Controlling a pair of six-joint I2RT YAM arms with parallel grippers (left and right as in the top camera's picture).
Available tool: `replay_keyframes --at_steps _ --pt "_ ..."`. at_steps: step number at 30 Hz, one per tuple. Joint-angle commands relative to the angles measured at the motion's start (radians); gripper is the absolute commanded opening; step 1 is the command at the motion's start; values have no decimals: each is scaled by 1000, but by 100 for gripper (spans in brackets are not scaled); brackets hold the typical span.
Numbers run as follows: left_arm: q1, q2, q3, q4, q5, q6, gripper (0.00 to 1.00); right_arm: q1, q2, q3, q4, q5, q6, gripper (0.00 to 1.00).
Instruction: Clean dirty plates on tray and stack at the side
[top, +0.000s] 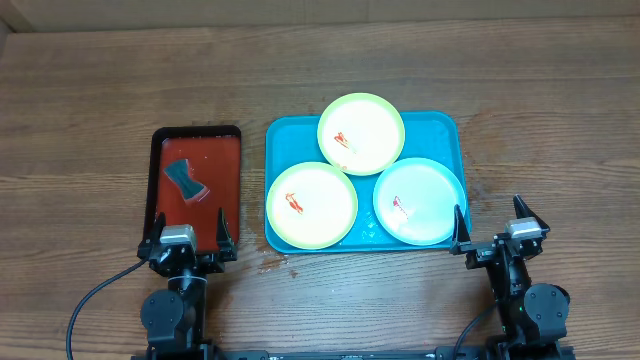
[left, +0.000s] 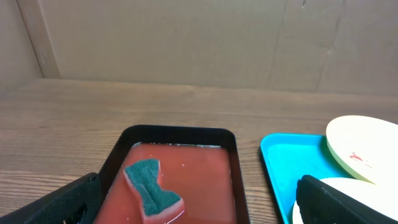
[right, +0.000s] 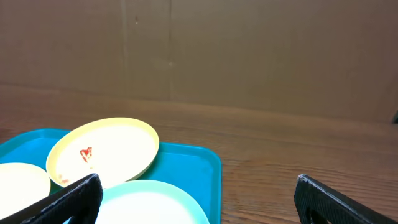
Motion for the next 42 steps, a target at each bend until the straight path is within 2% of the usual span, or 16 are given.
replay_keyframes --at_steps 1,27,31,33,36,39,42 --pt "3 -11 -3 -2 -9 22 100 4 -8 -10 6 10 -3 100" --pt "4 -11 -3 21 -36 29 100 4 -8 -10 6 10 -4 100" --pt "3 -11 -3 131 154 -134 100 4 -8 -10 6 10 -4 100" --pt "3 -11 -3 224 209 -151 100 4 -8 -10 6 10 -4 100" --pt "3 -11 -3 431 253 -125 100 4 -8 -10 6 10 -4 100" --pt "3 -11 2 619 276 -47 100 4 -8 -10 6 10 -4 100" --pt "4 -3 69 594 257 29 100 4 -8 -10 6 10 -4 100"
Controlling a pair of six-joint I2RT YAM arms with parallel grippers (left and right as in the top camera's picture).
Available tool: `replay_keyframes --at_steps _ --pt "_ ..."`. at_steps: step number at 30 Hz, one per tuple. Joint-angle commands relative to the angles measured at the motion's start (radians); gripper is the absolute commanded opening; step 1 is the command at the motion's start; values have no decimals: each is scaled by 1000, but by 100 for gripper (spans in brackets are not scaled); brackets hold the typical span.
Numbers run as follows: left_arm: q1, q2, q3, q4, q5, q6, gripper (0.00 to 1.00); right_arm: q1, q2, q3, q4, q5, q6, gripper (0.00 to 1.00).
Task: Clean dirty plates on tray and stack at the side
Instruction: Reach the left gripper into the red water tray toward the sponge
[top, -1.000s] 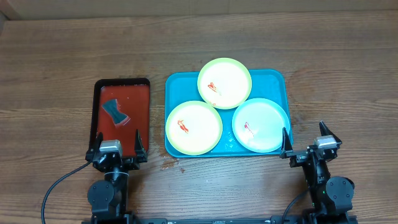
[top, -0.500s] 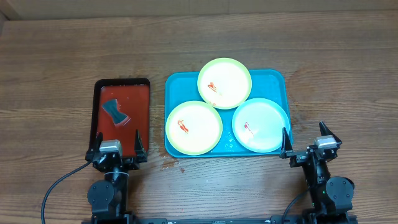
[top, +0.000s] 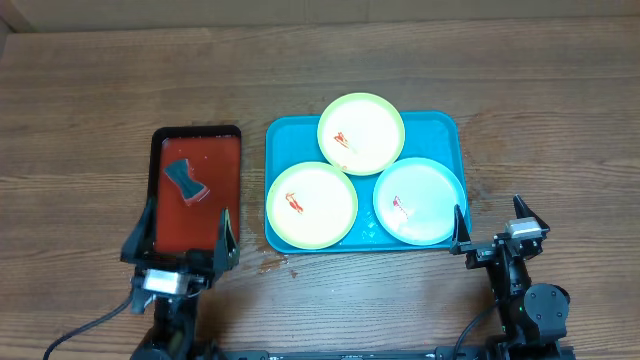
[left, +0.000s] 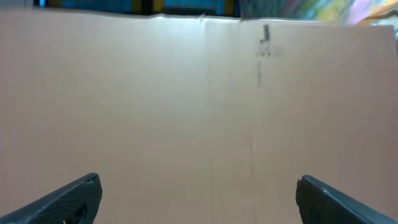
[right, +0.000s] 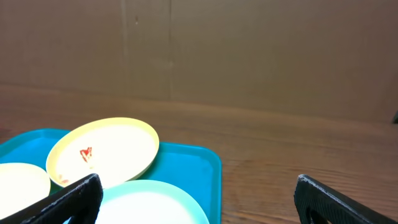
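Observation:
Three dirty plates lie on the blue tray (top: 440, 130): a yellow-green one (top: 361, 133) at the back, a yellow-green one (top: 311, 205) at front left, a pale mint one (top: 420, 200) at front right, each with a red smear. A teal sponge (top: 184, 180) lies in the black tray of red liquid (top: 195, 135). My left gripper (top: 180, 232) is open over that tray's near end, raised; its wrist view shows only a cardboard wall between the fingertips (left: 68, 199). My right gripper (top: 490, 228) is open beside the blue tray's right front corner, empty.
A brown cardboard wall (right: 249, 56) stands behind the wooden table (top: 550, 120). In the right wrist view the blue tray's rim (right: 214, 168) and the back plate (right: 102, 149) lie left of bare wood.
My left gripper has risen and tilted up: its camera looked down on the sponge tray before and now faces the cardboard wall. The right arm, plates and sponge have not moved.

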Motion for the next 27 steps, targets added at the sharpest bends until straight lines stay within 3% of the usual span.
replay_keyframes --at_steps 1,5,8,12,14,17,21,27 --pt "4 13 92 -77 17 106 100 4 -8 -10 6 10 -4 100" --pt "4 163 315 -384 -98 108 100 4 -8 -10 6 10 -4 100" --pt "4 385 501 -594 -135 119 100 4 -8 -10 6 9 -4 100" --pt "4 711 715 -735 108 127 100 4 -8 -10 6 9 -4 100" --pt "5 828 780 -754 158 141 100 4 -8 -10 6 10 -4 100" --pt "6 976 870 -814 40 79 100 4 -8 -10 6 10 -4 100" --pt "18 1191 1060 -1115 -238 -131 100 4 -8 -10 6 10 -4 100" --pt "22 1385 1145 -1227 -215 -137 100 4 -8 -10 6 10 -4 100"
